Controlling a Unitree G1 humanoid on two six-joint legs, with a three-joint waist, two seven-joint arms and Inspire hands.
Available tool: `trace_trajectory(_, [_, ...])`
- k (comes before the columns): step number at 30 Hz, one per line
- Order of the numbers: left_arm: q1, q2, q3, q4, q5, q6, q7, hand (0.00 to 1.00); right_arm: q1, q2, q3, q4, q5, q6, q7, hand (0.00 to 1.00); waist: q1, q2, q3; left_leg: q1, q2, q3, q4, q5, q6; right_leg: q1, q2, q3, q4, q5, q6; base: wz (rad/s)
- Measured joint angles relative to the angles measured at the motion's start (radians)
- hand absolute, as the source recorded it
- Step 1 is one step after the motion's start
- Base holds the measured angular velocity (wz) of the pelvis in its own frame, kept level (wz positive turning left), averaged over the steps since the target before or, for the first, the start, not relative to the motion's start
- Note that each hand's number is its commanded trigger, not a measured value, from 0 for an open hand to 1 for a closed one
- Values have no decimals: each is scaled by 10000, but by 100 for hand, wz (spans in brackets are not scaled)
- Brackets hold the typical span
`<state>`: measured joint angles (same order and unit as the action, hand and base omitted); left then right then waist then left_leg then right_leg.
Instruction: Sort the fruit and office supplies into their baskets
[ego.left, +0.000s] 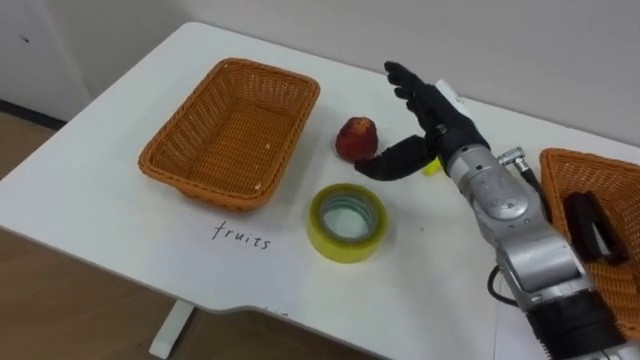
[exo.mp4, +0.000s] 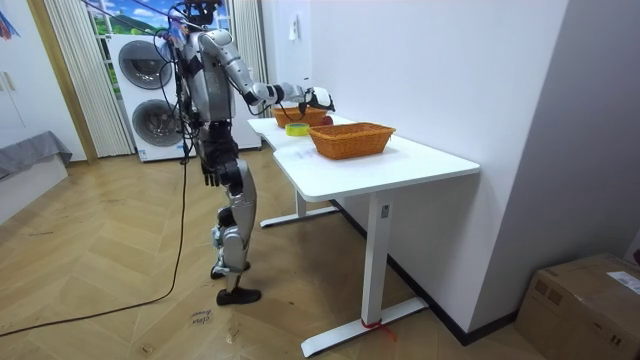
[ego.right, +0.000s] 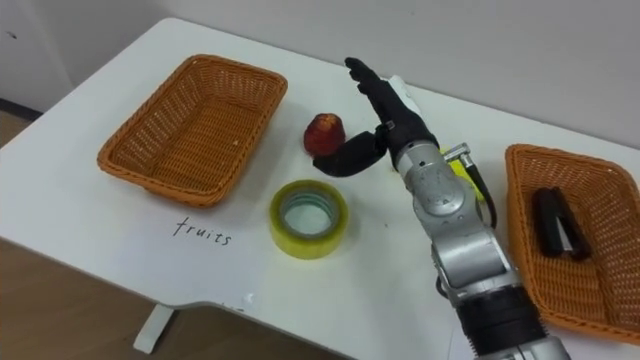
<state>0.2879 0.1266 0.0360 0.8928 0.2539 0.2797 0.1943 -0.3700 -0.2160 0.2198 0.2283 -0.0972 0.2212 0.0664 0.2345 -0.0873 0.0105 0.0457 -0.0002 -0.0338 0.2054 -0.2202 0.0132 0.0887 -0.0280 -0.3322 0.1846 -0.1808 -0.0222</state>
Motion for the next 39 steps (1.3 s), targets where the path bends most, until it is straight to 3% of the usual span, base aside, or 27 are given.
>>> trace_trajectory(9, [-95, -3, 21, 4, 2, -94, -147, 0, 0, 184, 71, 11, -564, -7, 182, 0, 214, 6, 3, 13, 5, -5, 34, 0, 0, 6, -32, 1, 1, 0, 0, 0])
trace_trajectory(24, [-378, 17, 19, 274, 12, -73, -527, 0, 4, 295, 408, 476, -2094, 122, 1120, 0, 211, -126, -12, 26, -8, -12, 3, -1, 0, 28, 8, 35, -3, 0, 1, 0])
trace_trajectory(39, [-402, 18, 20, 311, 1, -79, -475, 0, 7, 310, 413, 538, -2708, 122, 1113, 0, 183, -130, 1, 48, 4, 38, -25, -1, -1, 17, 26, 179, -3, 0, 1, 0])
